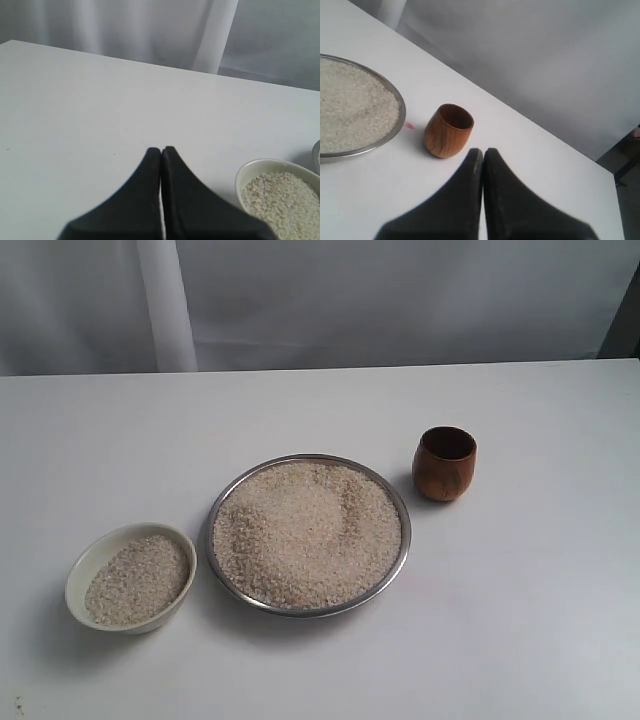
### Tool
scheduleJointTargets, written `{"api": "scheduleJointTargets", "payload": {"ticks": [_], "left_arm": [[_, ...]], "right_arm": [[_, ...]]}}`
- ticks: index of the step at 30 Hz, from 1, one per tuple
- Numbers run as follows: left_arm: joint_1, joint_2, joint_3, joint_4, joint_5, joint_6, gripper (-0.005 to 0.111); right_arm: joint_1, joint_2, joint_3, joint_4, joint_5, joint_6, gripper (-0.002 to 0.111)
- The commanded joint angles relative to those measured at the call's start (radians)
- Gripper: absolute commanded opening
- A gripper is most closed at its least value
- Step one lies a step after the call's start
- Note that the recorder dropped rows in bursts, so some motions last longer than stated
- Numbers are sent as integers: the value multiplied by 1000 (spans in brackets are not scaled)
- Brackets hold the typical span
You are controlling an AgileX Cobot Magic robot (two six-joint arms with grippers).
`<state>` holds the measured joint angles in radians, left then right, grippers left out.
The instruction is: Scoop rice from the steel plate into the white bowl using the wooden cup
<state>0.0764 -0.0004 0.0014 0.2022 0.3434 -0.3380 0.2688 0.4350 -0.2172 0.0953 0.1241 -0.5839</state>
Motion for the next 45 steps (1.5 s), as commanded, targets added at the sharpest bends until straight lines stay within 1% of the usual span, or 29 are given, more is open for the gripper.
{"api": "scheduleJointTargets", "payload": {"ticks": [1, 3, 6, 9, 11, 17, 22, 28, 32, 36, 40, 45], "left_arm": [[-6, 0, -1, -6, -6, -2, 0], [-6, 0, -1, -6, -6, -2, 0], [-6, 0, -1, -6, -6, -2, 0], [-6, 0, -1, -6, -6, -2, 0], [-6, 0, -1, -6, -6, -2, 0], [-6, 0, -1, -6, -6, -2, 0], [-6, 0, -1, -6, -6, -2, 0], [-6, 0, -1, -6, -6, -2, 0], [-6, 0, -1, -6, -6, -2, 0], [-6, 0, -1, -6, -6, -2, 0], [-6, 0, -1, -6, -6, -2, 0], [-6, 0, -1, -6, -6, -2, 0]], "right_arm": [[0, 203, -61, -13, -124, -7, 0], [0, 293, -71, -4, -191, 44, 0], [0, 424, -75, 6, -312, 297, 0], [0, 550, -75, -27, -444, 540, 0], [0, 629, -75, -62, -513, 645, 0], [0, 826, -75, -203, -727, 662, 0], [0, 986, -75, -166, -944, 658, 0], [0, 1249, -80, -152, -1231, 614, 0], [0, 1409, -153, -150, -1260, 556, 0], [0, 1522, -204, -190, -1339, 561, 0], [0, 1578, -215, -190, -1345, 562, 0], [0, 1596, -215, -171, -1345, 562, 0]]}}
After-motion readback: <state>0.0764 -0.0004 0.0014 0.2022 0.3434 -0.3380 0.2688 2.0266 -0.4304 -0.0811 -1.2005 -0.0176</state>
